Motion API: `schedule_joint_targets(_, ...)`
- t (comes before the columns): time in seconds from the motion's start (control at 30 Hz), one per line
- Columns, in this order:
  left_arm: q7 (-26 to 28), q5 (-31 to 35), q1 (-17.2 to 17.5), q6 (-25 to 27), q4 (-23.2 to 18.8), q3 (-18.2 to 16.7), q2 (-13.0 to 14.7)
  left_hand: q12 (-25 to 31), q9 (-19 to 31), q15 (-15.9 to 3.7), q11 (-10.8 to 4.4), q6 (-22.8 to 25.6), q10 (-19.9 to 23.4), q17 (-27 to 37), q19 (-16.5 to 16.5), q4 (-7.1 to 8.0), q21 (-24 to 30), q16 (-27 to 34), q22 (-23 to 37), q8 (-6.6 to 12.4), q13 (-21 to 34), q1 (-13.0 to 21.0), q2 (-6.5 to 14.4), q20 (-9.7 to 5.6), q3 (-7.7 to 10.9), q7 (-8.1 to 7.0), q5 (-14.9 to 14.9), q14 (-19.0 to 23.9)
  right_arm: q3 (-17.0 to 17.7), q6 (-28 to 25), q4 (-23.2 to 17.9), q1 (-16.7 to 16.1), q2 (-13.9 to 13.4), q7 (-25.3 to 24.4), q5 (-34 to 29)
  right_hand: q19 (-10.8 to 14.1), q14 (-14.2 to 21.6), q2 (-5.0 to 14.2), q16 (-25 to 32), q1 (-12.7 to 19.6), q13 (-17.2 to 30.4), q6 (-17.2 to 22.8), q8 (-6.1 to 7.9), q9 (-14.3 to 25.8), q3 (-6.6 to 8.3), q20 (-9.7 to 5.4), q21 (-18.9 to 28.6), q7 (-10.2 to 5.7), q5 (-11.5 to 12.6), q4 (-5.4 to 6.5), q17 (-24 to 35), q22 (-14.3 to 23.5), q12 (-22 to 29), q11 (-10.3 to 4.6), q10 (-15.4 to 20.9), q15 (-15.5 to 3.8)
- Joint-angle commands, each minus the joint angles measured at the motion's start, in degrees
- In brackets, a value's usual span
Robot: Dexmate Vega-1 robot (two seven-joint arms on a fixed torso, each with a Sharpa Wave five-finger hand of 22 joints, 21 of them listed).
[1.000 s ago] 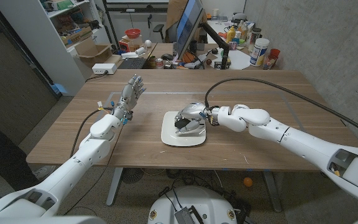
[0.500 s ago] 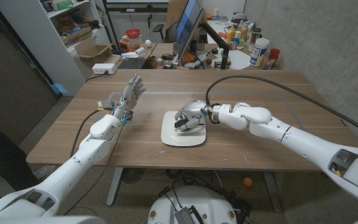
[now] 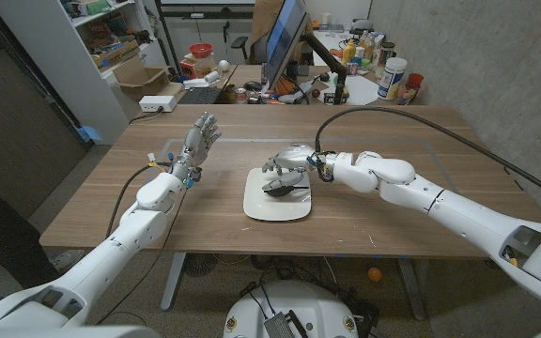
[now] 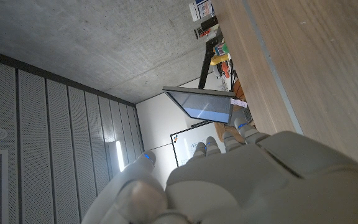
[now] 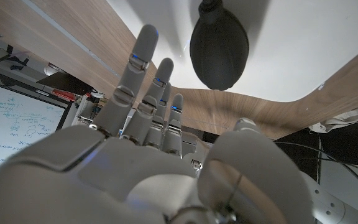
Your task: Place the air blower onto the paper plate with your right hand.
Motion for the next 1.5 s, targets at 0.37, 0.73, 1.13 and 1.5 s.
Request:
schedule_joint_targets(0.37,0.88,0.34,0.72,0.41,-1.37,0.03,0.36,0.15,0.26,0.41,0.58,-2.27,-3.22,0.12,0.45,-0.05,-0.14,0.22,0.14,0.06,0.27,0.32,5.72,0.01,-0.19,0.20,0.32,-2.23,3.44,-1.46,-3.57,-1.52,-1.44,-2.88,0.19,-8.90,-5.24,0.74,-4.08,-1.11,-2.87,-1.38,-0.91,-1.12,-1.23,5.83,-7.03,-0.88,1.28,-0.47,-2.65,0.03,-4.04,-0.23,-2.40,-0.49)
schedule_joint_targets(0.73,1.20,0.37,1.26,0.35,-2.11,-0.18,0.65,0.16,0.26,0.44,0.50,-2.26,-3.18,0.12,0.46,-0.05,-0.20,0.22,0.15,0.07,0.27,0.31,5.73,0.02,-0.21,0.14,0.33,-2.23,4.63,-2.78,-5.55,-1.73,-1.64,-3.53,-0.56,-16.53,-10.24,1.35,-5.87,-1.70,-4.67,-2.70,-1.55,-2.02,-1.98,9.36,-12.65,-1.48,1.80,-0.73,-4.26,0.06,-7.06,-0.46,-3.91,0.84)
schedule_joint_targets(1.13,1.44,0.37,1.71,0.33,-2.75,-0.31,0.86,0.13,0.26,0.46,0.44,-2.26,-3.27,0.12,0.47,-0.04,-0.26,0.21,0.15,0.07,0.27,0.32,5.73,0.03,-0.22,0.21,0.35,-2.24,5.81,-4.52,-7.52,-1.99,-1.98,-3.30,-0.99,-22.44,-17.22,1.90,-6.60,-2.17,-6.48,-4.66,-2.33,-3.06,-2.84,11.64,-18.08,-2.45,2.20,-1.01,-6.22,0.09,-11.04,-1.17,-6.80,2.12)
schedule_joint_targets(1.5,1.53,0.31,1.98,0.28,-3.13,-0.41,0.95,0.14,0.26,0.44,0.56,-2.29,-3.26,0.12,0.43,-0.05,-0.34,0.19,0.15,0.06,0.27,0.32,5.74,0.13,-0.24,0.15,0.36,-2.29,6.62,-6.32,-8.52,-2.23,-1.97,-3.16,-0.97,-25.75,-23.29,2.10,-6.90,-2.30,-8.23,-5.14,-2.36,-3.90,-3.62,12.36,-22.16,-2.70,2.27,-1.41,-8.23,0.08,-15.42,-2.47,-11.19,3.47)
